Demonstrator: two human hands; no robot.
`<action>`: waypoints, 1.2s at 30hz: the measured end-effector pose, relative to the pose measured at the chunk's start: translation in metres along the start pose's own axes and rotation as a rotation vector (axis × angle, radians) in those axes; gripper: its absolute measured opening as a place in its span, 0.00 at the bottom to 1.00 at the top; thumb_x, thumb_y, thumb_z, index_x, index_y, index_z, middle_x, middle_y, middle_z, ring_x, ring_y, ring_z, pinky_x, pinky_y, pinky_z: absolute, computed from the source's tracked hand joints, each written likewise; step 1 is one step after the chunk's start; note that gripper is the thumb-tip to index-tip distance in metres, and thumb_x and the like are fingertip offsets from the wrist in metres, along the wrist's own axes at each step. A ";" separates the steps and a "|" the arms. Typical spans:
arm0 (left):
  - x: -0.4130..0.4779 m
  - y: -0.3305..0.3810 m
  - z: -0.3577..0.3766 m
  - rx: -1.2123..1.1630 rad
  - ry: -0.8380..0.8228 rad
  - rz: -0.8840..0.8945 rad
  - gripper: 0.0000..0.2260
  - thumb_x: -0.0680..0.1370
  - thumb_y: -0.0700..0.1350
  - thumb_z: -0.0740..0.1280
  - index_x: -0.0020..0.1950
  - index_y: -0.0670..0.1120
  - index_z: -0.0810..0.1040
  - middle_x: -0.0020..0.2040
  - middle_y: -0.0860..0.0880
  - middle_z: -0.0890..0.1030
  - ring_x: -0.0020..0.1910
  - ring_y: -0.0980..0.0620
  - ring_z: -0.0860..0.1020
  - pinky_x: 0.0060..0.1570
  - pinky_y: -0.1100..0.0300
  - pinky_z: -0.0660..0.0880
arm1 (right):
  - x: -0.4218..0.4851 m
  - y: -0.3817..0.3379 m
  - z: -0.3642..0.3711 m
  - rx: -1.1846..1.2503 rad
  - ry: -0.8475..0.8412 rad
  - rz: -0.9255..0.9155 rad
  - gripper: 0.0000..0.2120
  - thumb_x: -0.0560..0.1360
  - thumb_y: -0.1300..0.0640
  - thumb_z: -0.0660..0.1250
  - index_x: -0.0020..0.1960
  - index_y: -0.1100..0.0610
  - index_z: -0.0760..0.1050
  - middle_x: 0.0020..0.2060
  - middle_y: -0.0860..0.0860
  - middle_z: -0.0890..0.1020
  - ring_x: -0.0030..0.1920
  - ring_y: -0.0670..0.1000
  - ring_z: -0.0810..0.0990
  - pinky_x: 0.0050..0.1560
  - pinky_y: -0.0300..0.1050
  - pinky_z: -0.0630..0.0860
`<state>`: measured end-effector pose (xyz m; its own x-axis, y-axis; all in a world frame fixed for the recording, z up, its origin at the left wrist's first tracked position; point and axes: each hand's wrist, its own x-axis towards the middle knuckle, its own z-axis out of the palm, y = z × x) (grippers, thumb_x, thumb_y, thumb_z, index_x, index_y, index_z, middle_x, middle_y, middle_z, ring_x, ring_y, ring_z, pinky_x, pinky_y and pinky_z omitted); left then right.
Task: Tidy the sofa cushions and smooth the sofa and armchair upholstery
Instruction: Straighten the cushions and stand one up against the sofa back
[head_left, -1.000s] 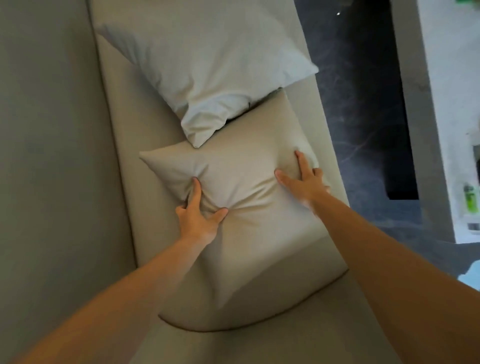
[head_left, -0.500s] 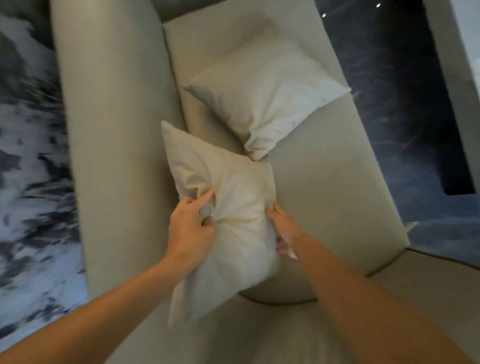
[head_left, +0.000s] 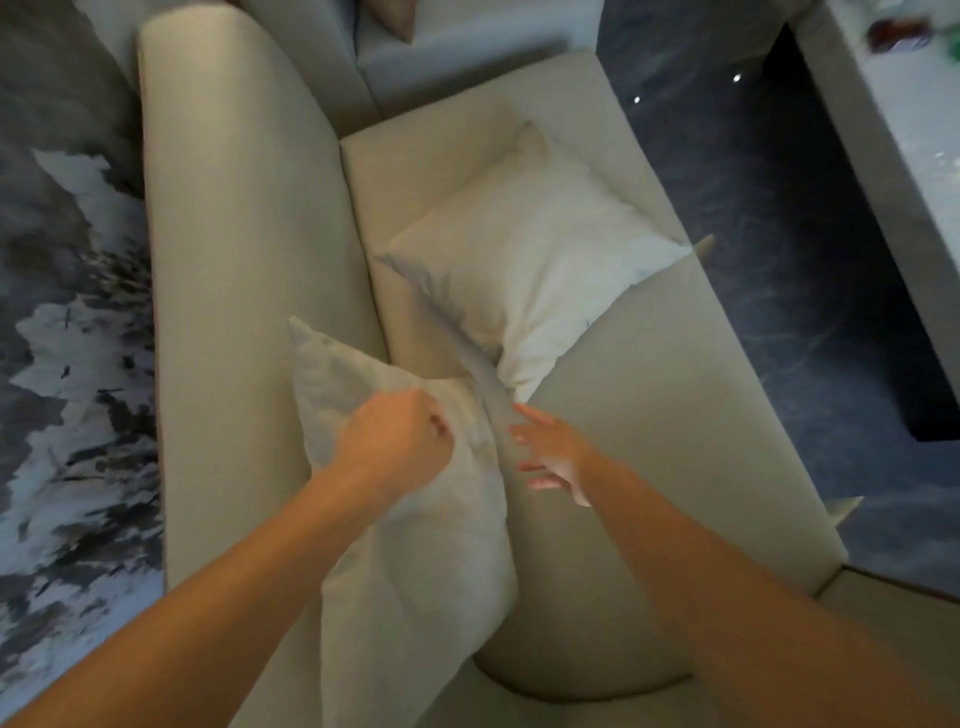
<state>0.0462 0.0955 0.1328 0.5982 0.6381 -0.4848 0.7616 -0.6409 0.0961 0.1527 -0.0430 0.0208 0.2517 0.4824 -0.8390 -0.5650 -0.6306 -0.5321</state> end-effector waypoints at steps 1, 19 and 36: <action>0.011 0.013 0.001 -0.085 -0.028 0.015 0.08 0.72 0.50 0.66 0.44 0.50 0.83 0.41 0.48 0.86 0.42 0.45 0.83 0.40 0.58 0.76 | 0.005 -0.010 -0.011 -0.013 0.042 0.007 0.22 0.80 0.52 0.60 0.73 0.41 0.65 0.66 0.52 0.76 0.54 0.55 0.79 0.56 0.52 0.78; 0.256 0.088 0.149 -0.609 0.123 -0.287 0.43 0.71 0.53 0.75 0.77 0.62 0.51 0.67 0.38 0.62 0.61 0.36 0.67 0.66 0.46 0.65 | 0.212 -0.086 -0.119 -0.077 0.547 -0.330 0.37 0.71 0.38 0.70 0.73 0.28 0.53 0.79 0.43 0.42 0.72 0.63 0.64 0.49 0.68 0.81; 0.190 0.017 -0.115 0.069 0.440 0.079 0.18 0.75 0.38 0.65 0.65 0.46 0.73 0.68 0.43 0.63 0.64 0.35 0.66 0.59 0.47 0.70 | 0.141 -0.198 0.065 0.505 0.172 -0.250 0.14 0.78 0.63 0.66 0.64 0.55 0.74 0.52 0.57 0.76 0.40 0.55 0.77 0.38 0.54 0.84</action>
<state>0.2016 0.2548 0.1420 0.7145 0.6969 -0.0614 0.6996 -0.7126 0.0531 0.2489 0.1891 0.0151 0.5251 0.4470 -0.7242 -0.7661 -0.1223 -0.6309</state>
